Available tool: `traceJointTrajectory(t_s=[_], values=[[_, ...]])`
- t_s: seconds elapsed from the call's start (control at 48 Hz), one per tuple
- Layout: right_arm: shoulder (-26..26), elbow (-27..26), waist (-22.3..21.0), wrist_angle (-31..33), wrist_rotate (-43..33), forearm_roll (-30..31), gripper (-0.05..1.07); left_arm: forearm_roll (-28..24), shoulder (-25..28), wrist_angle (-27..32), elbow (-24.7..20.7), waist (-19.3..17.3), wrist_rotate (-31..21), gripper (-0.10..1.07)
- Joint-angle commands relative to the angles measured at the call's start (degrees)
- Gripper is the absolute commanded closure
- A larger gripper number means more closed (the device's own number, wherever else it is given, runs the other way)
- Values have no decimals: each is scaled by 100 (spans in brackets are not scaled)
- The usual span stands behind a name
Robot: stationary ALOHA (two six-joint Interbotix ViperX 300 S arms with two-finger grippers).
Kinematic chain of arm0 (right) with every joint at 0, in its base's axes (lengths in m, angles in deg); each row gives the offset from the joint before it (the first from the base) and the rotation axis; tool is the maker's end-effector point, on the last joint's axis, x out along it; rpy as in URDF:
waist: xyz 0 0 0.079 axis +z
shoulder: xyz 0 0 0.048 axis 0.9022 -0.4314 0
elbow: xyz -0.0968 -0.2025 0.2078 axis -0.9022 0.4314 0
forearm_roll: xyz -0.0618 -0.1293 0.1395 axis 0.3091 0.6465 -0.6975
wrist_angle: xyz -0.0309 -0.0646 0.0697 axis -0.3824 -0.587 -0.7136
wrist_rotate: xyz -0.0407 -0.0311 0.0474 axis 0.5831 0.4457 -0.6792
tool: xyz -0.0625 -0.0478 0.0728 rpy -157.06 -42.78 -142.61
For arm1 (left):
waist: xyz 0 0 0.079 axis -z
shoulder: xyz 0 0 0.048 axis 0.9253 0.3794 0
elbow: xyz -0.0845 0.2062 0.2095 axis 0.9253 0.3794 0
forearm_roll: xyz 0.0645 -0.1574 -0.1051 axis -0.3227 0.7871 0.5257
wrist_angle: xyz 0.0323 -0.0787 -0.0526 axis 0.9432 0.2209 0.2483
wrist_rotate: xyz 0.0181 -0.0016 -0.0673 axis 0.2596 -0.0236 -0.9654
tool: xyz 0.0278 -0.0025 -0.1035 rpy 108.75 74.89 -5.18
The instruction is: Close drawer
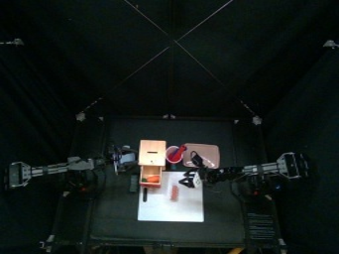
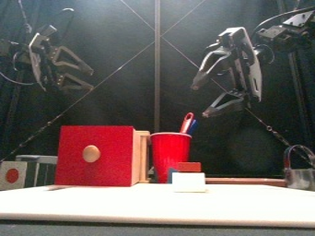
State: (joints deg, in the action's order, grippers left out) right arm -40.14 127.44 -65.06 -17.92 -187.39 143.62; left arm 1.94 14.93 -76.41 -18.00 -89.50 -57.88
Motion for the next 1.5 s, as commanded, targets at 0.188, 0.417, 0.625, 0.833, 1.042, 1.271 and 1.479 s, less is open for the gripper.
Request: traceJointTrajectory(t_s=[0.188,0.417,0.625,0.833,1.042,1.271,1.479], values=[[70,-70,-9,0,-18,-9,7,-9,18,-26,-53,-97,9,4],[26,-193,-18,53,0,44,7,-62,18,-26,-97,-114,9,4],[-193,-334,35,18,0,264,8,501,35,378,-545,-272,-44,4],[-527,-589,325,-44,0,413,8,703,580,1951,-1679,-905,35,6],[-949,-729,501,-167,0,483,8,334,1854,3287,-2909,-1081,53,16],[-1327,-976,563,-343,18,519,27,-123,3278,4280,-4131,-1292,62,32],[-1688,-1327,677,-369,9,571,66,-738,4412,5607,-5054,-1371,202,38]])
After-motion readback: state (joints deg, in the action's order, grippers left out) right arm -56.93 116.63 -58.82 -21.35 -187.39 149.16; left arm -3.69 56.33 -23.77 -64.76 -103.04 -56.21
